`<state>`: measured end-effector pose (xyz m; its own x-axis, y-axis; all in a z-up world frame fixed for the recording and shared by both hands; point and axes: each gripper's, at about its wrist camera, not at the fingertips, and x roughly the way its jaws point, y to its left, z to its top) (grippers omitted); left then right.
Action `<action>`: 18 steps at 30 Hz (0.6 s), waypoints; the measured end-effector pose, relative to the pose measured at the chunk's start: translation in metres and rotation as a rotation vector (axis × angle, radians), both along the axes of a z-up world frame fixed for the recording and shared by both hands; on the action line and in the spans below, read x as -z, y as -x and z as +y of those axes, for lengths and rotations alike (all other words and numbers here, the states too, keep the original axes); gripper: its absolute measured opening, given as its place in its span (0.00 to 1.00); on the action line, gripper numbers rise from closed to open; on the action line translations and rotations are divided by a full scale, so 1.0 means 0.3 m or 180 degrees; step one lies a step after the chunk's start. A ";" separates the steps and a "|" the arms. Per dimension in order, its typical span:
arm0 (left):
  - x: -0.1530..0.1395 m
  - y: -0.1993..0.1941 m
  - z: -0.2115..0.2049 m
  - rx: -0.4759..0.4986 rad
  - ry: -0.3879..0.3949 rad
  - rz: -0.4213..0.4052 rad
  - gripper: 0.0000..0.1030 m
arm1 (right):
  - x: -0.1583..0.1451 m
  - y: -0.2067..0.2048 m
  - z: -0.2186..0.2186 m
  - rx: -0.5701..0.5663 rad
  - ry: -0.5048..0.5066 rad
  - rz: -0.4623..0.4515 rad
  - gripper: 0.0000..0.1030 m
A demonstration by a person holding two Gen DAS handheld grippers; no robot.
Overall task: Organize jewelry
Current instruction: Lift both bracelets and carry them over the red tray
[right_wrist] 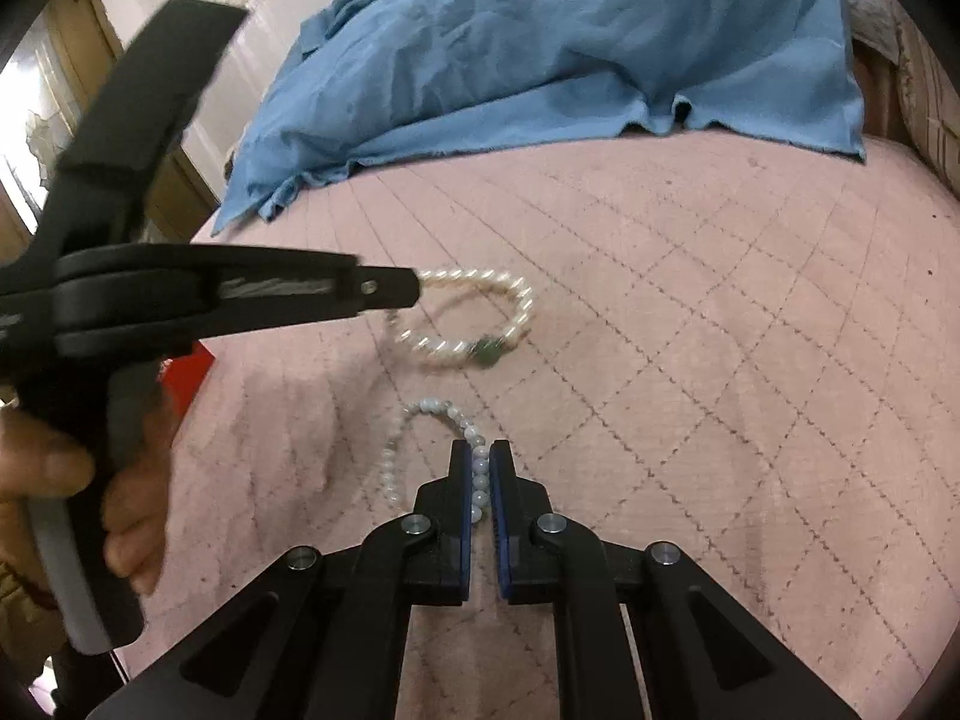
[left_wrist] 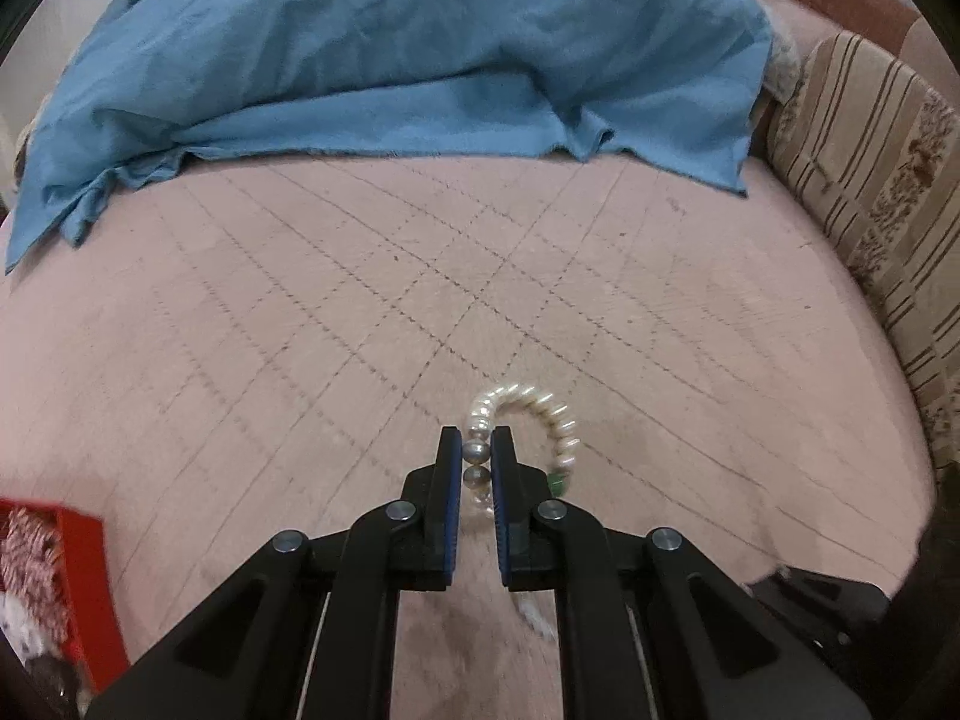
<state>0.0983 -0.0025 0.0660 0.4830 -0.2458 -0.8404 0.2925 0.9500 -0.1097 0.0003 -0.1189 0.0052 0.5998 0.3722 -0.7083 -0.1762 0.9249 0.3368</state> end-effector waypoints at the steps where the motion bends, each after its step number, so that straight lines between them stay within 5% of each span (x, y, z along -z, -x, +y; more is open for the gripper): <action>1: -0.023 0.024 0.010 -0.0004 0.0024 -0.0028 0.09 | -0.007 0.006 0.004 -0.0017 -0.0010 -0.0020 0.06; 18: -0.284 0.439 0.324 -0.0210 0.0355 -0.0382 0.09 | -0.123 0.215 0.080 0.0037 0.0081 -0.0211 0.06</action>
